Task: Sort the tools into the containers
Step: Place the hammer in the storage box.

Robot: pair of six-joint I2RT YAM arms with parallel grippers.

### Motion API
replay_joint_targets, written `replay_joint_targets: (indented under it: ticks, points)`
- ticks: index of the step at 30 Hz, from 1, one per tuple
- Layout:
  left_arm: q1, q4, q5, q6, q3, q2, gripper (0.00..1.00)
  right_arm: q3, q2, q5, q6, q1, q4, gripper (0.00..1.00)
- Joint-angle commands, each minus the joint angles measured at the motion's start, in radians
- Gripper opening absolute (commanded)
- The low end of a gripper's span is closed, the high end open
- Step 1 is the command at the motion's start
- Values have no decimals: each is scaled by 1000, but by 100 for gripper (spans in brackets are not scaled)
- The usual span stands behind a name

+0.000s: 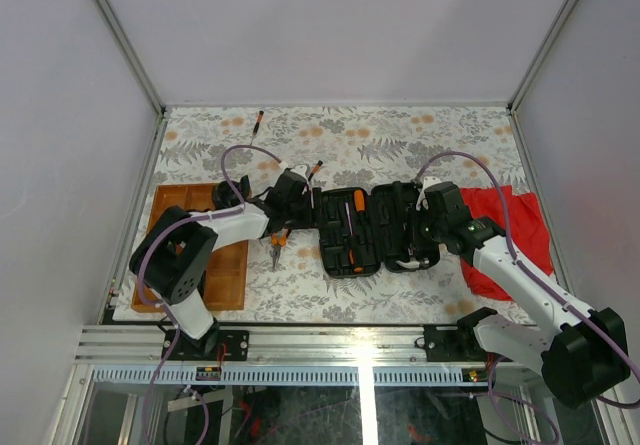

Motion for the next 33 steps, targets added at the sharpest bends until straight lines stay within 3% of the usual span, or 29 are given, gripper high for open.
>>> replay_joint_targets:
  ticks: [1,10,33]
  points:
    - [4,127,-10,0,-33,-12,62,44,-1,-8,-27,-3,57,0]
    - [5,177,-16,6,-44,29,57,39,22,19,-24,-3,62,0]
    - [6,104,-74,11,20,75,53,74,308,37,-78,-3,215,0]
